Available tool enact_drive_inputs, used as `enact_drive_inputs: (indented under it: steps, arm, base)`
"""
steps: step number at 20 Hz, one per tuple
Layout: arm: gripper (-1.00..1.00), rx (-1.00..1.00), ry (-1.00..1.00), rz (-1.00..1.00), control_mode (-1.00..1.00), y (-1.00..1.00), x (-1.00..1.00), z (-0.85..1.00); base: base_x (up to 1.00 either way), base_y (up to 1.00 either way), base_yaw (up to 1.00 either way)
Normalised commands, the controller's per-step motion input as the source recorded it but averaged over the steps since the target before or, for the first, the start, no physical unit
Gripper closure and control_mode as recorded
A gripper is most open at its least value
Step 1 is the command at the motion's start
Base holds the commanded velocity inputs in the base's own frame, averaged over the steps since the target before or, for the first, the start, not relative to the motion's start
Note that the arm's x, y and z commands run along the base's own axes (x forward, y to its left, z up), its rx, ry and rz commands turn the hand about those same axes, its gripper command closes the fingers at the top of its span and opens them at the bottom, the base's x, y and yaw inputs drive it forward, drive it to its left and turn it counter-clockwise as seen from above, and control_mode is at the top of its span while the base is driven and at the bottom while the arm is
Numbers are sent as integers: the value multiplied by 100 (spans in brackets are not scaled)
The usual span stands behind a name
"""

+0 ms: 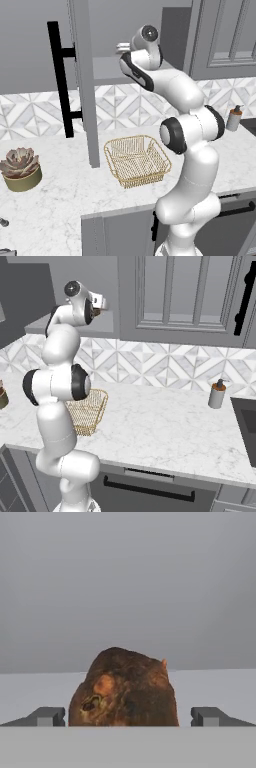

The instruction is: Open the cabinet, pick up the bread from the cabinet and place it in the basket. Then move the basket to the dining counter.

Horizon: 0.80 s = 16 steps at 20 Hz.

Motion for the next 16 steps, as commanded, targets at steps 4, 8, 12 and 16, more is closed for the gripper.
enact_drive_inputs:
  steps: [4,8,12,16]
  arm:
    - [-100,0,0,0,-100,0,24,-4]
    - [100,0,0,0,-100,0,1,-29]
    - [100,0,0,0,-100,0,0,-21]
    - [100,0,-1,0,-100,0,-35,-33]
  base:
    - [0,0,0]
    - [0,0,0]
    - [0,0,0]
    - [0,0,0]
